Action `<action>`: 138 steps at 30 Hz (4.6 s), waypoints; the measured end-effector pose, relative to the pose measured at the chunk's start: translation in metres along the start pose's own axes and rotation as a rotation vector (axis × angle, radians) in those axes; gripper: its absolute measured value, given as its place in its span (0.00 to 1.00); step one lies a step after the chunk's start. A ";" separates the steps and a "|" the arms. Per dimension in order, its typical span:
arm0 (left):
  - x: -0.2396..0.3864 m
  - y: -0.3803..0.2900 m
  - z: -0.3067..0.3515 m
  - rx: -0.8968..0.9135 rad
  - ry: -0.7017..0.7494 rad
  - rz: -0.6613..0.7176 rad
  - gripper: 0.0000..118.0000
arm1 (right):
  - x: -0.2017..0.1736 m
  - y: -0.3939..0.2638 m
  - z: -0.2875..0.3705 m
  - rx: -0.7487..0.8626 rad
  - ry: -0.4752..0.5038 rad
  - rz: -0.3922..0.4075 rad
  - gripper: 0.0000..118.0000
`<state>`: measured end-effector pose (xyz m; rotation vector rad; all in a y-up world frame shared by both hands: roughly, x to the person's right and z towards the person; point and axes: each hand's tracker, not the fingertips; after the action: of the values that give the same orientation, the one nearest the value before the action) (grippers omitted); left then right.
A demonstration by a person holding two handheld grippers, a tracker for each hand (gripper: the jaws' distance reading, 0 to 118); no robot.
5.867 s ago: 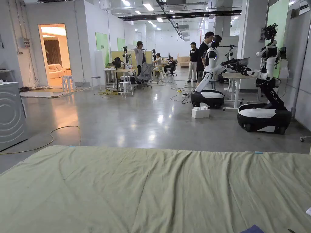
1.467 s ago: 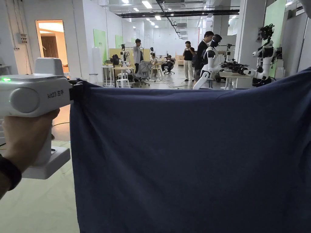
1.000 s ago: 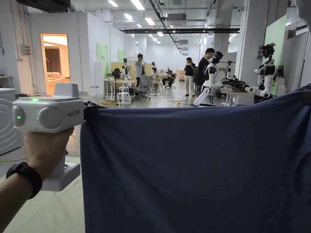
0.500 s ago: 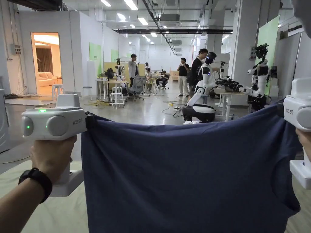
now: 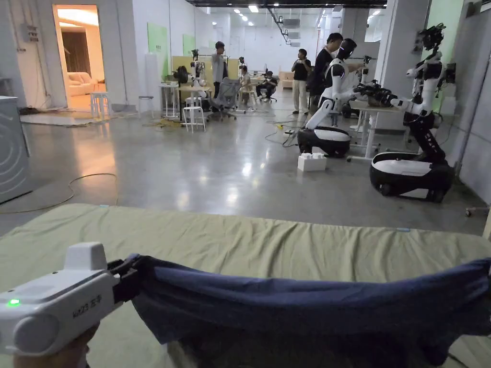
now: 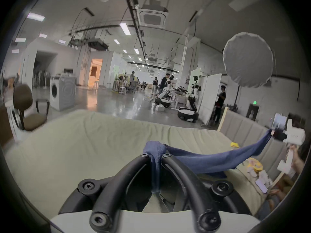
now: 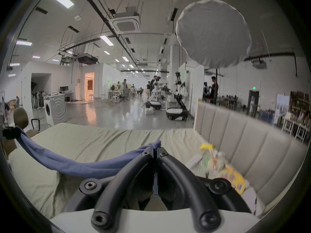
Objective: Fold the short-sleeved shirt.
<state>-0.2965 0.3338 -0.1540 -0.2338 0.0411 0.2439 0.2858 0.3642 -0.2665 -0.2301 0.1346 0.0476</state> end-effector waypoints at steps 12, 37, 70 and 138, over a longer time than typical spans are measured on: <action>-0.024 -0.188 0.115 -0.148 0.032 0.055 0.06 | 0.017 -0.196 0.136 -0.241 0.018 -0.173 0.02; 0.006 -0.179 0.189 -0.159 0.222 -0.132 0.78 | 0.024 -0.230 0.216 -0.251 -0.180 -0.213 0.63; 0.109 -0.086 0.243 0.128 0.057 -0.247 0.00 | -0.077 -0.110 0.250 0.068 0.141 -0.011 0.01; -0.014 -0.253 0.083 -0.552 0.149 -0.005 0.10 | 0.026 -0.296 0.121 -0.516 -0.020 -0.230 0.43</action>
<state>-0.2472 0.1114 -0.0153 -0.8012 0.1212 0.2288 0.3459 0.1046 -0.0872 -0.7586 0.0726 -0.1464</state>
